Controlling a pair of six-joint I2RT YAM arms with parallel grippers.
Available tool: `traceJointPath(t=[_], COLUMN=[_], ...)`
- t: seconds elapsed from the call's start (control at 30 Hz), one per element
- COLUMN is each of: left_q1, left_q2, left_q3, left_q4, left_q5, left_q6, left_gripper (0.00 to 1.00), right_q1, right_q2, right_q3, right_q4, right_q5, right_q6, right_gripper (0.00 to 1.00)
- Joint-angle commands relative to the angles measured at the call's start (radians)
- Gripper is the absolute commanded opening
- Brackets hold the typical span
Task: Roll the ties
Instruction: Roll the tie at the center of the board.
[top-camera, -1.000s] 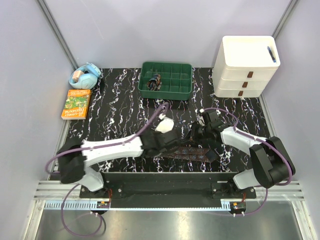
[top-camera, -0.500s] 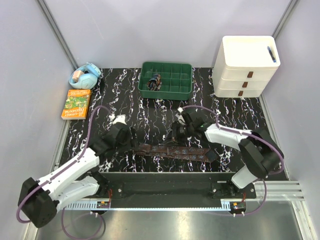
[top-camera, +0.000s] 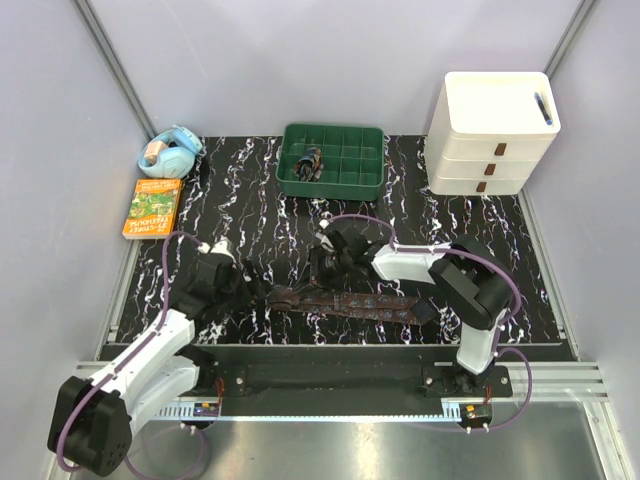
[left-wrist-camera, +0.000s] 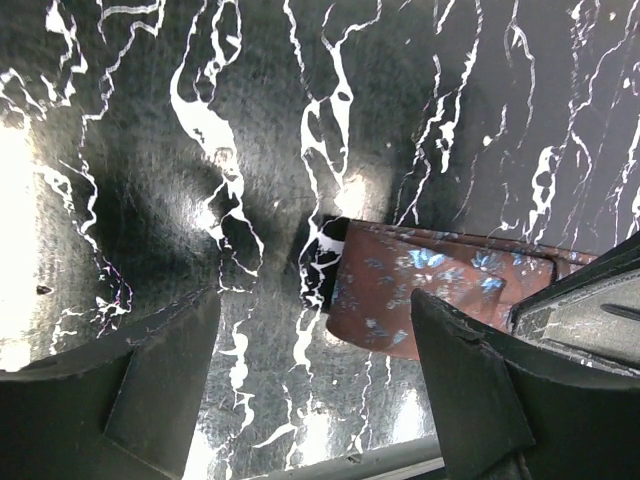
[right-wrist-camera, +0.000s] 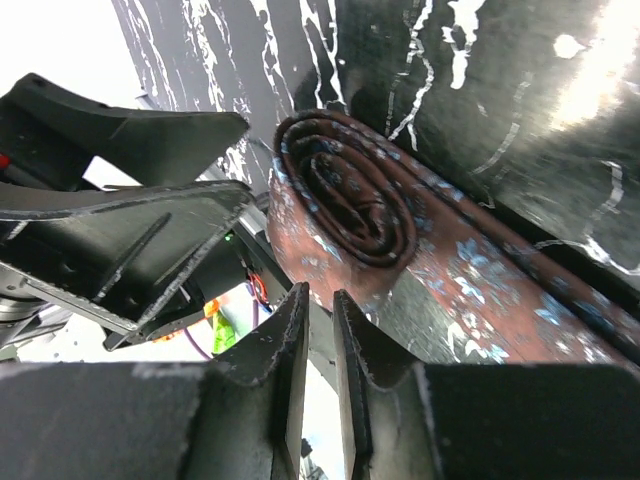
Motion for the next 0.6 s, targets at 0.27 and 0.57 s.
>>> traceJointPath(t=[0.27, 0.57], left_q1=[0.044, 0.052], left_q2=[-0.003, 0.018], left_q3=[-0.083, -0.135], left_q4=[0.224, 0.337], left_q5=[0.150, 0.207], left_q6=[-0.019, -0.023], left_gripper=[0.79, 0.77], right_q1=[0.030, 0.030], right_q2=[0.073, 0.107], right_q3=[0.052, 0.038], right_q4=[0.065, 0.062], right_q5=[-0.015, 0.001], right_q6=[0.023, 0.006], right_gripper=[0.20, 0.19])
